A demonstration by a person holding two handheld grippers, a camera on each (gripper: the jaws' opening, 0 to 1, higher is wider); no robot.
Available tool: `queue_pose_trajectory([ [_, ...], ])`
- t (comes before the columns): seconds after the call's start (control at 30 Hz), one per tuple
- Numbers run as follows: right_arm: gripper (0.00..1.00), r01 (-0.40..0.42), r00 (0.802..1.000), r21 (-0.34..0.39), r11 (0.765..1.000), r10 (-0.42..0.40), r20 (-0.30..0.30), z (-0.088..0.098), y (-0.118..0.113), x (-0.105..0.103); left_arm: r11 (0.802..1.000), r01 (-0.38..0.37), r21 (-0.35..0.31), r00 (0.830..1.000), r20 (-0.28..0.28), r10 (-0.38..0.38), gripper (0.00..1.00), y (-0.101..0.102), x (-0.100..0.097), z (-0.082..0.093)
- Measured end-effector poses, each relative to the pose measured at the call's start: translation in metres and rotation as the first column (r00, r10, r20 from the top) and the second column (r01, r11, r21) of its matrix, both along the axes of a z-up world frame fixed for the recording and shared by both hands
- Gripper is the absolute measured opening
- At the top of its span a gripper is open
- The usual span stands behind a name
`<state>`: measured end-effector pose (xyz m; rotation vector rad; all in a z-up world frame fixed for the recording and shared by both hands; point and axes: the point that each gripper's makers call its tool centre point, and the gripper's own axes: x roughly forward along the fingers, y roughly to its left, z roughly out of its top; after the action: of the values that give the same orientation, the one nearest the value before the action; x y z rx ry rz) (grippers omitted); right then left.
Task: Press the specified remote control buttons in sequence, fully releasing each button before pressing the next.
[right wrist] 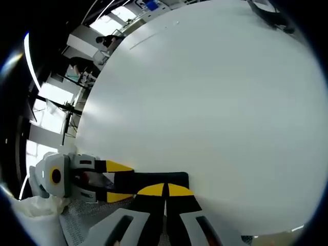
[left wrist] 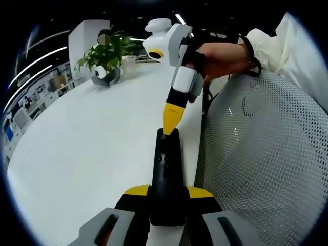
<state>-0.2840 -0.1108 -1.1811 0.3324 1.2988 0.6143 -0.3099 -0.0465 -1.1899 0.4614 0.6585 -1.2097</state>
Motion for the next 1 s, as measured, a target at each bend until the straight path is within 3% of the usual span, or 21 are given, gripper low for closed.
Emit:
queue_pose_trajectory([
  [0.67, 0.00, -0.009, 1.000, -0.010, 1.000, 0.009, 0.008, 0.0008, 0.0002, -0.0008, 1.000, 0.004, 0.000, 1.000, 0.003, -0.004, 0.25, -0.0004, -0.0004, -0.0004],
  [1.0, 0.00, -0.080, 0.996, -0.021, 0.997, 0.081, 0.024, 0.0013, 0.0082, -0.0045, 1.000, 0.019, -0.002, 1.000, 0.009, -0.019, 0.25, -0.0033, -0.0011, 0.0001],
])
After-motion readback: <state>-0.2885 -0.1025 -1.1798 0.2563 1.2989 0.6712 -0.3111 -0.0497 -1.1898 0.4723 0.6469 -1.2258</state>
